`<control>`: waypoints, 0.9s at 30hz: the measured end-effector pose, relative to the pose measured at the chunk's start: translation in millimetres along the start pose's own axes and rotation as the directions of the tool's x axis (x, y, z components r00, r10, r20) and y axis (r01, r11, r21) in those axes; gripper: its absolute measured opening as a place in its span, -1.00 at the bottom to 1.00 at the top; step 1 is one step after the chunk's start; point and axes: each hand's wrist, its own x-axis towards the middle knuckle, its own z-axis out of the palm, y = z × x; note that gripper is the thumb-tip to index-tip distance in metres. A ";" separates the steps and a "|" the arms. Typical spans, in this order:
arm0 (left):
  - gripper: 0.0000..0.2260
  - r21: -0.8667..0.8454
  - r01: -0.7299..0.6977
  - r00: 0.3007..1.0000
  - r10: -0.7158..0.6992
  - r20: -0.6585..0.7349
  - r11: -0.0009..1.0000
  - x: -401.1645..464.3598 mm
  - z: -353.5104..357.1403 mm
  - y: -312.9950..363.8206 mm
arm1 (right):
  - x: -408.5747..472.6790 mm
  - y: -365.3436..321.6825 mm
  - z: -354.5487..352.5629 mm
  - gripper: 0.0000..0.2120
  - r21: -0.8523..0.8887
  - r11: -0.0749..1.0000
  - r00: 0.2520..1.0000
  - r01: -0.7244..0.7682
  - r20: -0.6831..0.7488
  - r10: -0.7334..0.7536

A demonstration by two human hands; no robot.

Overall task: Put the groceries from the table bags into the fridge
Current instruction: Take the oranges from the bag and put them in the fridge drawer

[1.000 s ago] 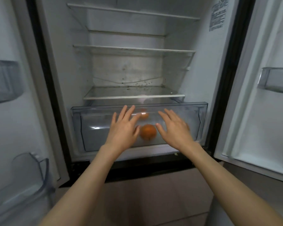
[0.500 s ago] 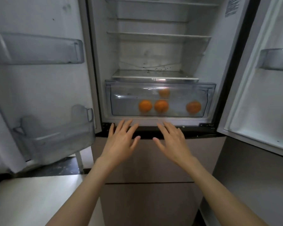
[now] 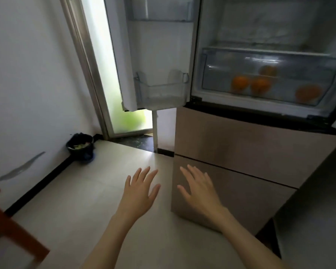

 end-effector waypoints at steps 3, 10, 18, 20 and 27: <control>-0.25 0.007 0.102 0.994 -0.102 -0.024 0.995 -30.5 -17.1 -41.8 | 4.1 -46.5 18.0 -0.46 0.004 0.995 0.994 0.097 0.040 -0.097; -0.53 0.023 0.286 0.952 -0.281 -0.123 0.958 -99.4 -72.9 -163.1 | 36.3 -188.4 66.6 -0.46 0.008 0.954 0.953 0.299 0.055 -0.299; -0.54 0.023 0.472 0.870 -0.462 -0.169 0.881 -188.2 -151.8 -331.3 | 65.2 -391.4 138.6 -0.46 0.051 0.867 0.864 0.495 0.078 -0.497; -0.54 0.024 0.530 0.838 -0.519 -0.169 0.848 -205.8 -164.6 -364.5 | 69.2 -434.5 154.3 -0.46 0.072 0.842 0.837 0.535 0.090 -0.540; -0.54 -0.037 0.660 0.743 -0.660 -0.111 0.750 -231.9 -181.0 -454.6 | 106.4 -530.3 203.0 -0.44 0.074 0.769 0.755 0.635 0.150 -0.638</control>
